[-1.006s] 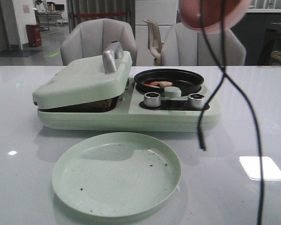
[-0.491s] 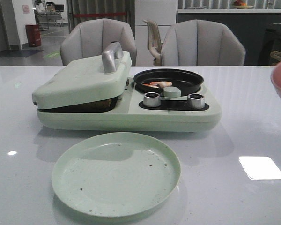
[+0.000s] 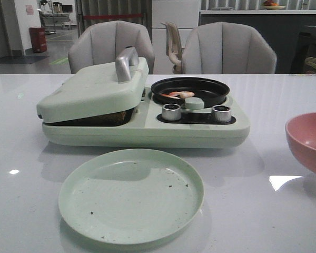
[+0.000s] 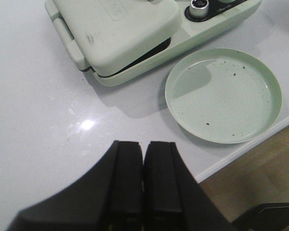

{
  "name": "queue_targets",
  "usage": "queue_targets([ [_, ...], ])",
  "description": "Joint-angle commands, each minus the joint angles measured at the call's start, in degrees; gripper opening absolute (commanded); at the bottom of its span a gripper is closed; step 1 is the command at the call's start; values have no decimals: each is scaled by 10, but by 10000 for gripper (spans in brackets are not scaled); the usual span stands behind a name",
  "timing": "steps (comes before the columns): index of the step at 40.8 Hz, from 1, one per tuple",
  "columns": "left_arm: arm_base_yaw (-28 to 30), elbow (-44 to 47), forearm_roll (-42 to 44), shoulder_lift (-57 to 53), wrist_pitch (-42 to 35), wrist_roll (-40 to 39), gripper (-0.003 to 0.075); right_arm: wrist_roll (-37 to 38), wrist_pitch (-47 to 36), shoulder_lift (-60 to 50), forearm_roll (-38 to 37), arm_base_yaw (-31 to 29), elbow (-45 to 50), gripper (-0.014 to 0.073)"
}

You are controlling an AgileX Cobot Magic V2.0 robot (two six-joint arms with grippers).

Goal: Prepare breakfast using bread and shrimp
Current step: 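Carry the empty pink bowl back and lower it onto the table, then release the pink bowl and raise the right gripper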

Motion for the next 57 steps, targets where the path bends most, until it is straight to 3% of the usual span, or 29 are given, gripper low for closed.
queue_targets([
  [1,-5,-14,-3,-1,-43,-4,110,-9,-22,-3,9,-3,-12,81],
  [8,-5,-14,-3,-1,-43,-4,110,-9,-26,3,8,-3,-13,336],
  [13,-5,-14,-7,-1,-43,-4,110,-10,-24,2,2,-3,-18,446],
  [27,-5,-14,-10,-1,-43,-4,110,-39,-14,-127,-5,14,-20,451],
  [36,-5,-14,-10,-1,-43,-4,110,-64,28,-285,-14,112,-19,451],
  [43,-5,-14,-10,-1,-43,-4,110,-62,113,-393,-35,170,-3,451],
  [57,-5,-14,-10,-1,-45,-4,110,37,177,-558,-99,168,113,451],
])
